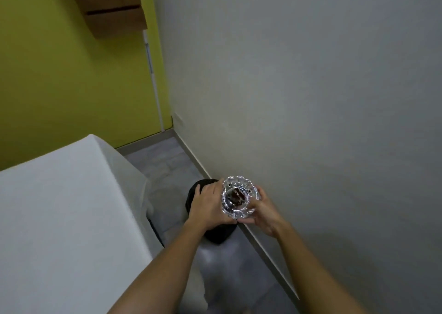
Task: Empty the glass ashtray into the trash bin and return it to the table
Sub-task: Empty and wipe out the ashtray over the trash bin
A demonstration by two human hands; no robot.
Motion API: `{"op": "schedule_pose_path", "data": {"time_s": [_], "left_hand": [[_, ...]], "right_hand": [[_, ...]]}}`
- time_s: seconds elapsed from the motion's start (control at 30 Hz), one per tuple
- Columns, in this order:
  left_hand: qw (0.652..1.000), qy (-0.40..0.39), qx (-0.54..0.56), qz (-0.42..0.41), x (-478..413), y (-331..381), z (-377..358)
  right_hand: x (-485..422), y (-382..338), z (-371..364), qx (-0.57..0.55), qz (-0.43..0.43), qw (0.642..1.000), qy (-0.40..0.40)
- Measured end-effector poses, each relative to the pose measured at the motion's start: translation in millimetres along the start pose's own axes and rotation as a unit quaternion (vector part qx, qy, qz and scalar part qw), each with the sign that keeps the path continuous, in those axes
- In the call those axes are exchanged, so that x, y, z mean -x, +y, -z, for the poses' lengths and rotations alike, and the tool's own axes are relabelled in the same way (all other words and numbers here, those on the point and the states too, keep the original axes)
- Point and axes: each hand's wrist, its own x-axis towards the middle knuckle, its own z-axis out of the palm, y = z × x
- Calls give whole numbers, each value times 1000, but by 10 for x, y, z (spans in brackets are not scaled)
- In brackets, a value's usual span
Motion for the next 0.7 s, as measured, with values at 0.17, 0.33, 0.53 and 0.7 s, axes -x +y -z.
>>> {"op": "schedule_pose_path", "data": {"time_s": [0.17, 0.33, 0.53, 0.7], "left_hand": [[997, -6, 1, 78, -196, -3, -450], [990, -26, 7, 135, -369, -132, -985], [973, -56, 28, 223, -650, -755, -2062], [950, -116, -20, 289, -836, -1356, -3080]], "right_hand": [[-494, 104, 225, 18, -5, 999, -35], [-1109, 370, 410, 75, -18, 995, -64], [-2091, 1008, 658, 109, -17, 993, -34], [-3031, 1653, 815, 96, 9, 995, -9]]}}
